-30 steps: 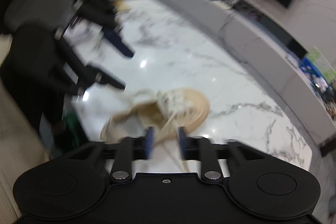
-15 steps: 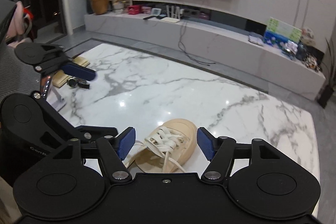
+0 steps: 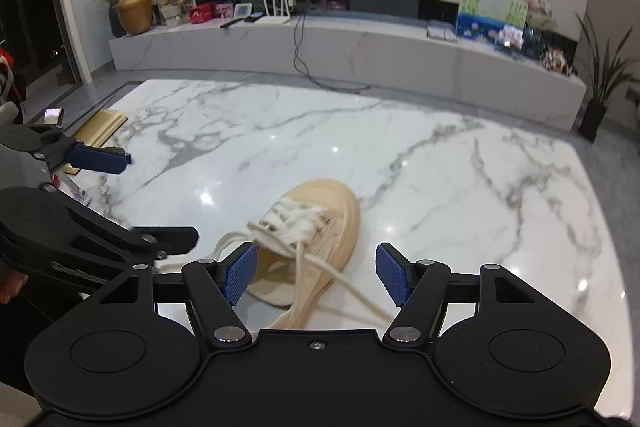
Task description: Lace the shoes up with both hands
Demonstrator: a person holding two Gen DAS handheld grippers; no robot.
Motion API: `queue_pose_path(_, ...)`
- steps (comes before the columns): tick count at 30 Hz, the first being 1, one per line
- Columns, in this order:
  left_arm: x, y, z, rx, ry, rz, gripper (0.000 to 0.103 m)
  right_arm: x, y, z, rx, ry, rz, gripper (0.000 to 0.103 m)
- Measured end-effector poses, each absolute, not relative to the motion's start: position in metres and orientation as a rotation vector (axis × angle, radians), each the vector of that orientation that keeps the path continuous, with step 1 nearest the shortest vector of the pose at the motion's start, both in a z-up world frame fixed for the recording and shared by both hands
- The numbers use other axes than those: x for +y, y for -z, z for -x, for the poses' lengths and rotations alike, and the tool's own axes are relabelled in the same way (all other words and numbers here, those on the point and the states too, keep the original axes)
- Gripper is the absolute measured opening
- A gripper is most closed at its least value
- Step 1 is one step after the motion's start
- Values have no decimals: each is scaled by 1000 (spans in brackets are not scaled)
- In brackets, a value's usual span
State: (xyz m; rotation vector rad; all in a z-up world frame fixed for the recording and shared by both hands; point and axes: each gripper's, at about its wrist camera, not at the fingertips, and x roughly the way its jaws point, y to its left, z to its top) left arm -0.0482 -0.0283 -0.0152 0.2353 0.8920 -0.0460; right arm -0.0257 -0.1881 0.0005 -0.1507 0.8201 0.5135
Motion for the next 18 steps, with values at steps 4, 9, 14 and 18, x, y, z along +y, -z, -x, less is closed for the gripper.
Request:
queue_pose_path(4, -28, 24, 50, 926, 15, -242, 99, -184, 10, 29, 845, -497, 147, 63)
queue_pose_path(9, -17, 27, 48, 962, 2, -147, 98, -185, 15, 30, 867, -487, 107, 63)
queue_pose_path(14, -14, 22, 48, 941, -17, -135, 98, -186, 9, 31, 828, -456, 110, 63)
queue_pose_path(18, -14, 20, 47, 945, -13, -119, 98, -188, 10, 28, 838, -449, 92, 63)
